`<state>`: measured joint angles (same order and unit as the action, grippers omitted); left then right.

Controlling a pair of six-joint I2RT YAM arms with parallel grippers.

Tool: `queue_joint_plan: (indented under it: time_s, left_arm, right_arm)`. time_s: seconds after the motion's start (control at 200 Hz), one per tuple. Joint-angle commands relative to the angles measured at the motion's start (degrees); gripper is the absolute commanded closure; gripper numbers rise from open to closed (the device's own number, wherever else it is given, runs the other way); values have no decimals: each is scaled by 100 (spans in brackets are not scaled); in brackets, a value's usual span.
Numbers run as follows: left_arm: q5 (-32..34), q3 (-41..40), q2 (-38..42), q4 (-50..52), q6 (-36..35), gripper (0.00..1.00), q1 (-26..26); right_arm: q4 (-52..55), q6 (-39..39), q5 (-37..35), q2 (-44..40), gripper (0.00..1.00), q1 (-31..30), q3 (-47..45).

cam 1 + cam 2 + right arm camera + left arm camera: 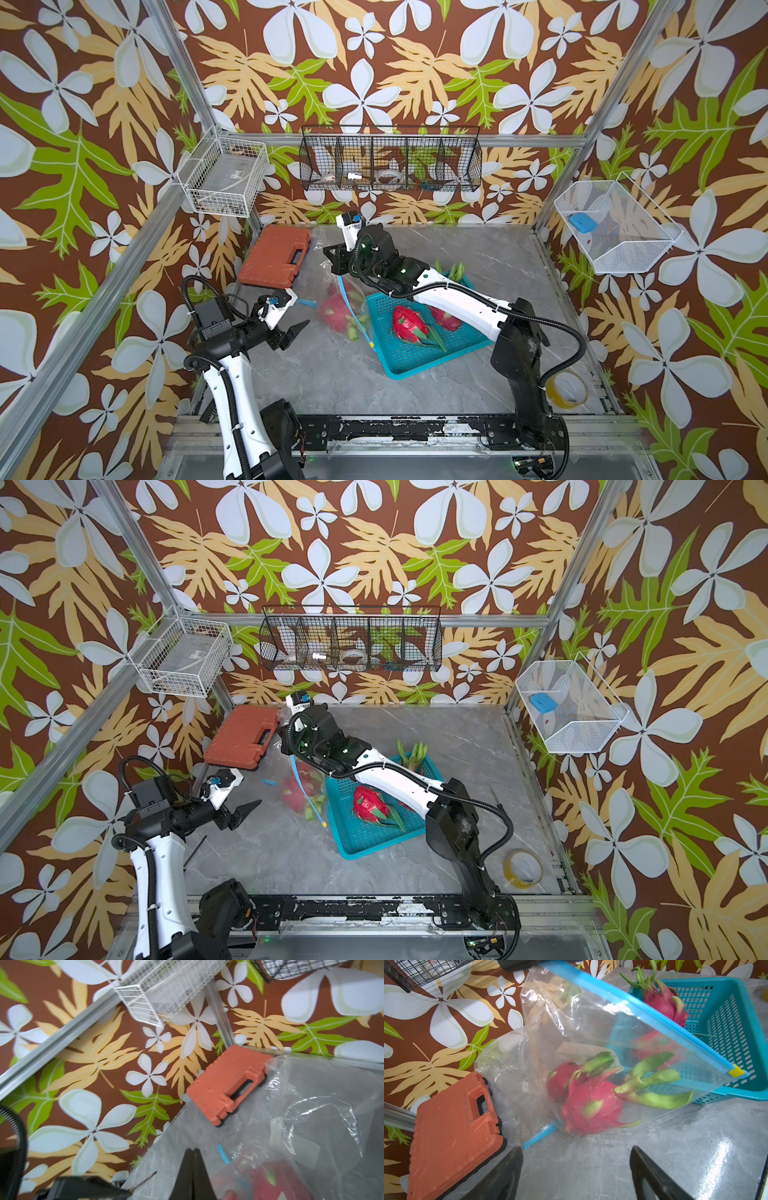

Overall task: Open the zip-top bag and take out the dragon fruit
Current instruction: Place the zipper food storage bag at the center of the board.

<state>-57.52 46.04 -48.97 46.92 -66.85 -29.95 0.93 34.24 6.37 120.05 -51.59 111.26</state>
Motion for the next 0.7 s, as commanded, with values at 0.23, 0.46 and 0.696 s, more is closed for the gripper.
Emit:
queue_joint_plan:
  time_s: [0.23,0.46,0.696]
  left_arm:
    - [1864,-1226,594,-2890,1521,13,2441]
    - [2840,-1562,328,-3995,1626,11,3912]
    - [3289,-1813,87,-4622,1203,12,4823]
  right_arm:
    - [-62,117,-1223,-158,100,431,-419]
    - [-318,194,-1741,-816,100,720,-1553]
    - [-301,203,-2000,-1084,100,741,-2106]
